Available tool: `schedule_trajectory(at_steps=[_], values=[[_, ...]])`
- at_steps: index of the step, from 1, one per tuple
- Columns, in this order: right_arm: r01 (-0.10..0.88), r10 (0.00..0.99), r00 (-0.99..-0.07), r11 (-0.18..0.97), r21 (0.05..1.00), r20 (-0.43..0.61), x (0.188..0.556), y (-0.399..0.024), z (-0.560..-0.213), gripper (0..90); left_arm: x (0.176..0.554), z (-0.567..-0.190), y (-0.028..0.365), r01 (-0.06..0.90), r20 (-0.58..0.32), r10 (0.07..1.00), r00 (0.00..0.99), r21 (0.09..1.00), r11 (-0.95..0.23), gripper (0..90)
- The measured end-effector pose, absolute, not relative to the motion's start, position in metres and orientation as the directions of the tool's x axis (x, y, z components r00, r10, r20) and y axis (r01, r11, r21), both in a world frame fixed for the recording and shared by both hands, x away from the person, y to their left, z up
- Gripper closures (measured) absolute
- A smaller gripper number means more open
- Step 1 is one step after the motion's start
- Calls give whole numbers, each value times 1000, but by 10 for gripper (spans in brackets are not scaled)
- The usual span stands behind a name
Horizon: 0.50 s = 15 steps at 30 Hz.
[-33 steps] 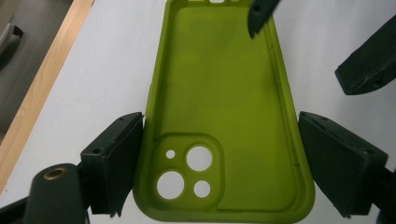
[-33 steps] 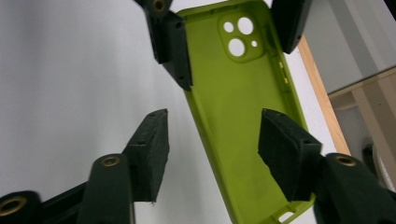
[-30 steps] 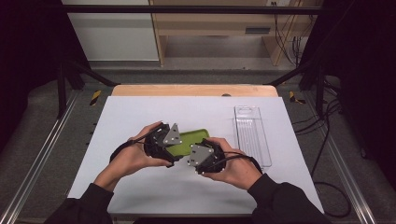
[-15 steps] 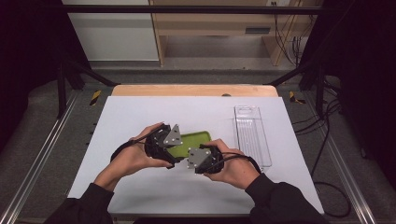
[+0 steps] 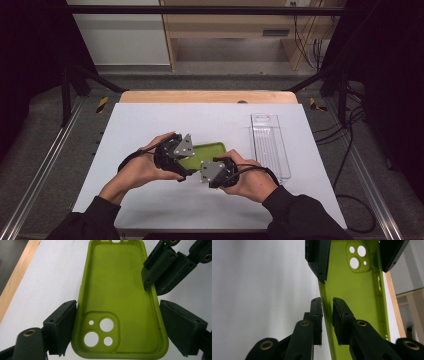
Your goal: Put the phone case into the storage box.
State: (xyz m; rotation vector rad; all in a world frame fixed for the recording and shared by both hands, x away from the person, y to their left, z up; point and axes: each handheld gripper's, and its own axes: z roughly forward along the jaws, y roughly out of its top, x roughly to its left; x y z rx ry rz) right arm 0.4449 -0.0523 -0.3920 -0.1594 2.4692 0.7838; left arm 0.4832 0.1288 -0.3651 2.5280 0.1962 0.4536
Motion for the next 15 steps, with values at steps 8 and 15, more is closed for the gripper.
schedule_trajectory(at_steps=[8,15], values=[[-279,26,-845,830,483,-534,444,-51,-394,813,483,-365,128,36,273,220,937,549,-835,163],[-298,-9,-851,832,469,-525,444,-48,-396,848,482,-366,128,28,270,204,941,539,-842,164]])
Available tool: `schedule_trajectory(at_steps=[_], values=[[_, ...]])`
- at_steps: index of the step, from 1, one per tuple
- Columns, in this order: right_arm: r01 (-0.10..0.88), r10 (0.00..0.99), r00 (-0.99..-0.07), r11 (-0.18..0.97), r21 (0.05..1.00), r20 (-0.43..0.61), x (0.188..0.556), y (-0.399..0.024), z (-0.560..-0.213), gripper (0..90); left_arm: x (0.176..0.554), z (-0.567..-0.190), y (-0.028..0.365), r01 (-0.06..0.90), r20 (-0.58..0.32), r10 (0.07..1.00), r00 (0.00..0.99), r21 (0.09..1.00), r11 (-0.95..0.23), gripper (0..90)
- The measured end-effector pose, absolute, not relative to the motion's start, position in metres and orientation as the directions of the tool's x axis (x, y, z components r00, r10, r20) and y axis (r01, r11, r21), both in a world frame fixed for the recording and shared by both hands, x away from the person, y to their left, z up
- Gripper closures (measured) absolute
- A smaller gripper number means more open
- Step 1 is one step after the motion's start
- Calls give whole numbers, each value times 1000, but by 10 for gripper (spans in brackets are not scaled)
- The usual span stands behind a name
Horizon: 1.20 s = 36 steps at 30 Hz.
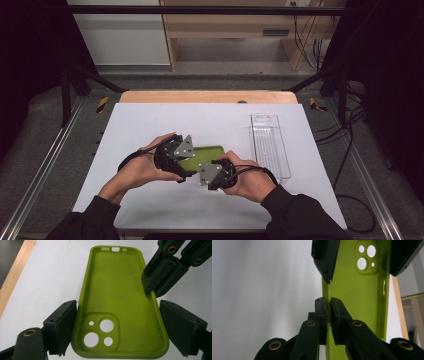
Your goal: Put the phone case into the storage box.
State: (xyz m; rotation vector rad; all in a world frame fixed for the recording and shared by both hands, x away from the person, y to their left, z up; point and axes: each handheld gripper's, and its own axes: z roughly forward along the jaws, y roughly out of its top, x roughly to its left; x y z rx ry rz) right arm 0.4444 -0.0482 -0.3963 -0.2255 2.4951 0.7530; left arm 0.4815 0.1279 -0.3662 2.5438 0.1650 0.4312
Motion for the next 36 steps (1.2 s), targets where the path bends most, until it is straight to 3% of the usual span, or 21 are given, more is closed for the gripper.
schedule_trajectory(at_steps=[12,20,25,36], values=[[-282,-36,-888,830,481,-459,443,-46,-400,867,480,-373,133,12,241,177,954,561,-828,150],[-235,12,-898,831,504,-440,447,-54,-398,871,479,-363,146,37,231,250,940,661,-750,111],[-203,60,-896,826,526,-440,453,-63,-397,871,478,-353,169,82,208,390,897,789,-609,91],[-140,168,-881,801,582,-442,464,-73,-396,871,460,-373,206,152,114,604,789,916,-371,68]])
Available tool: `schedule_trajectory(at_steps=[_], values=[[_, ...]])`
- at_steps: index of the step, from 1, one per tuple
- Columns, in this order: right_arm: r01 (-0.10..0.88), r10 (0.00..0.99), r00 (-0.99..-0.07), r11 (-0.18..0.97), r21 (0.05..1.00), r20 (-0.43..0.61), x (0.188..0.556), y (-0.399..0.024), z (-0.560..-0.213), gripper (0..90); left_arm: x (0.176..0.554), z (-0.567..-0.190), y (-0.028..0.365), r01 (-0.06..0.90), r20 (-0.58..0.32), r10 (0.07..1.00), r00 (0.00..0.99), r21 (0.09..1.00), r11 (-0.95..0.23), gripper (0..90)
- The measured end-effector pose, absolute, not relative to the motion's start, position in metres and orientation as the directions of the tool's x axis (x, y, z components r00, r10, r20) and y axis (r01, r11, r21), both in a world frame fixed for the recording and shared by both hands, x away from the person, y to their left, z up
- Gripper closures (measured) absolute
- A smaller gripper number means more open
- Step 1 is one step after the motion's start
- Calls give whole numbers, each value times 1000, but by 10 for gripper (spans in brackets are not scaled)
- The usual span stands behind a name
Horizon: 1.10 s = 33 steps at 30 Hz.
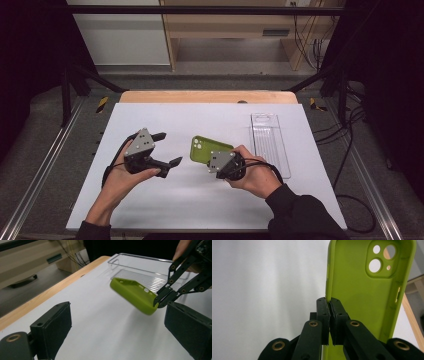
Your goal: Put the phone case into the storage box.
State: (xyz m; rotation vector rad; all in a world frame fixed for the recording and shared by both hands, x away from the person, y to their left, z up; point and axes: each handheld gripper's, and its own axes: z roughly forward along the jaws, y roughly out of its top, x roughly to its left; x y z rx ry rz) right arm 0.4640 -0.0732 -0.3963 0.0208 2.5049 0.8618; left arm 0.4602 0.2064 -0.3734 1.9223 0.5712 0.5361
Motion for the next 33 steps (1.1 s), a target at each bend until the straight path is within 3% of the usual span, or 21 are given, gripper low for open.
schedule_trajectory(at_steps=[10,18,33], values=[[-75,295,-852,749,658,-432,467,-81,-392,871,442,-423,236,215,-1,726,688,956,-202,62],[-12,407,-828,676,737,-386,471,-86,-395,873,437,-439,268,221,-61,809,584,971,-87,54],[53,541,-783,552,832,-308,478,-103,-388,875,436,-443,271,184,-4,837,547,976,-116,45]])
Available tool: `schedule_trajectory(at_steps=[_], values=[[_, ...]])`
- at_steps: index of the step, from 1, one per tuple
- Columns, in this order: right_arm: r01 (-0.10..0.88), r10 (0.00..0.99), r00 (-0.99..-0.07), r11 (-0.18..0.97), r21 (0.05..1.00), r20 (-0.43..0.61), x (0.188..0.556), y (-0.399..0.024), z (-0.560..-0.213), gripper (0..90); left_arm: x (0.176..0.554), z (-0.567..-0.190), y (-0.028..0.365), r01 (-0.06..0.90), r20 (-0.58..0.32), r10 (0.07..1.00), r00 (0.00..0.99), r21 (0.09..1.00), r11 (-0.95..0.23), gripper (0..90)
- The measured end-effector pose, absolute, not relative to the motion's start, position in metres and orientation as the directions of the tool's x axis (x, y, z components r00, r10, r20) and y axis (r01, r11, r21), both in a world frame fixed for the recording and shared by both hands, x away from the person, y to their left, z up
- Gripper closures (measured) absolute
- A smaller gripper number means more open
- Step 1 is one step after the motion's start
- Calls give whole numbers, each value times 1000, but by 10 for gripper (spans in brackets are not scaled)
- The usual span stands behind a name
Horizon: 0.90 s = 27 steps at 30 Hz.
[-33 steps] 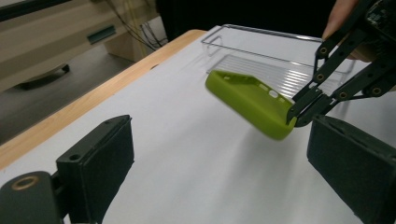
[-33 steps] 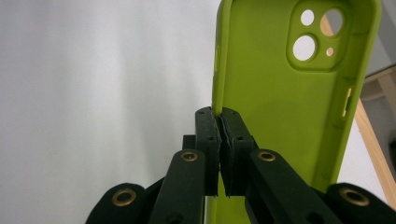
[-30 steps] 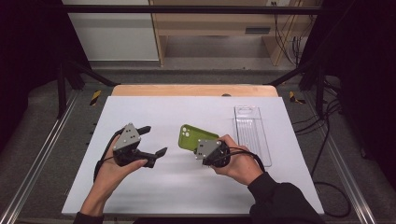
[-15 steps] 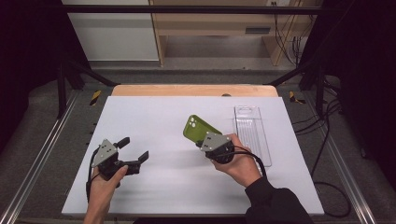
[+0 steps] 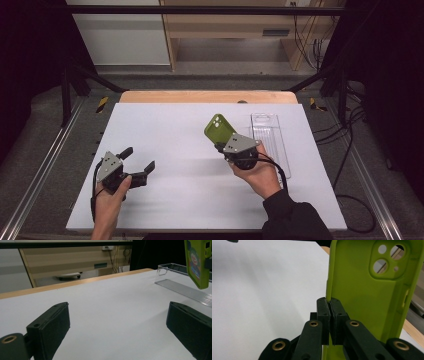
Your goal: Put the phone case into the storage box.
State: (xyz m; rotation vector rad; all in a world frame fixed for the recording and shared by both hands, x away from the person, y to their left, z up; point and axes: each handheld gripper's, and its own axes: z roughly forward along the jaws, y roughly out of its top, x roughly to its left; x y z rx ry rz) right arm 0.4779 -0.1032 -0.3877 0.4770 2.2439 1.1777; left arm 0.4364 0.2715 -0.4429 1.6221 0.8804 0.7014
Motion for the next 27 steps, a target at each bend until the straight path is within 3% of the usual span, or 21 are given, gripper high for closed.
schedule_trajectory(at_steps=[27], values=[[121,671,-721,370,921,-175,487,-129,-373,876,436,-444,276,169,-1,844,536,980,-106,44]])
